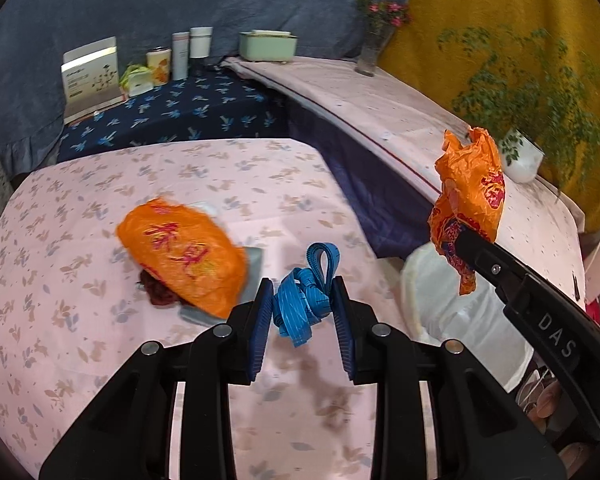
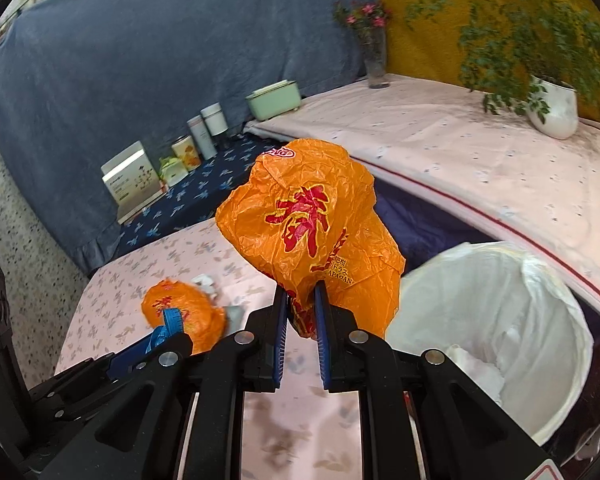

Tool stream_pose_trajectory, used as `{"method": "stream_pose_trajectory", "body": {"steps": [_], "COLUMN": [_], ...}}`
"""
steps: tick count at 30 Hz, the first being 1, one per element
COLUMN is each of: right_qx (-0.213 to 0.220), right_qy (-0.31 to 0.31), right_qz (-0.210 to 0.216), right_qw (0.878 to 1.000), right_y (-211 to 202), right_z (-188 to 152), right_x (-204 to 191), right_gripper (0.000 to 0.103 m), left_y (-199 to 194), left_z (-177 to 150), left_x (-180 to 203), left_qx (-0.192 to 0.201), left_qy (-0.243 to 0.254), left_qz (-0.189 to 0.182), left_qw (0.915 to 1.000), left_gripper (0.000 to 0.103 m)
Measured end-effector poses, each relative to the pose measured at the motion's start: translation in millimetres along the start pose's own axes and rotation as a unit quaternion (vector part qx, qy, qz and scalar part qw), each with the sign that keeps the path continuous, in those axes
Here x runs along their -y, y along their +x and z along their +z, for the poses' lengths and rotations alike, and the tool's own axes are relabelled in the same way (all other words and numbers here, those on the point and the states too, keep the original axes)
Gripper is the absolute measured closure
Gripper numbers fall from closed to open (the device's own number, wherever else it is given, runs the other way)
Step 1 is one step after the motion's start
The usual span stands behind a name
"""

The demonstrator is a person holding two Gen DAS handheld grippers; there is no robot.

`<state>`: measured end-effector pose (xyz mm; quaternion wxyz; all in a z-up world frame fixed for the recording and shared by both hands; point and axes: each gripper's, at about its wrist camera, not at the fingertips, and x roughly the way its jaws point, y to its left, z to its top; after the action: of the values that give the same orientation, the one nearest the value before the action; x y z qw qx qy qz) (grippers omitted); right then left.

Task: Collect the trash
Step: 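Carry cord and orange bag over the trash bin and open both tools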

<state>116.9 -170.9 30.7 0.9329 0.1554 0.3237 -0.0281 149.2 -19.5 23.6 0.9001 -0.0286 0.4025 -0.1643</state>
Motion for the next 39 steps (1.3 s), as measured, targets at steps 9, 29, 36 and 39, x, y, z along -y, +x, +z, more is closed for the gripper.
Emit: {"method": "stream_pose_trajectory", "body": {"steps": [9,29,36,39], "right_qx": [0.016,0.013,0.026,0.029], "right_qy": [0.041,0.102,0.108,0.105], "right_qz": [-0.031,-0.063,-0.069,-0.069], "right_qw": [0.999,0.993,0.991,0.992], "right_y": [-28,-43,-54,-57], "right_z": [0,-14,-8,-6], "right_x": [65,141,145,142], "right_gripper": [0.090,0.082,0.067,0.067], "left_y": [6,35,30,28], "left_z": [-5,-13,-10,-8], "left_x": [69,143,147,145], "left_qx": [-0.006,-0.032,-0.016,-0.015], "left_qy": [0.054,0.081,0.077,0.076], "left_qz": [-0.026,-0.073,-0.069,-0.068], "left_qw": [0.9982,0.9935,0.9945,0.9946], "left_gripper": [0.074,0.070,0.045,0.045]}}
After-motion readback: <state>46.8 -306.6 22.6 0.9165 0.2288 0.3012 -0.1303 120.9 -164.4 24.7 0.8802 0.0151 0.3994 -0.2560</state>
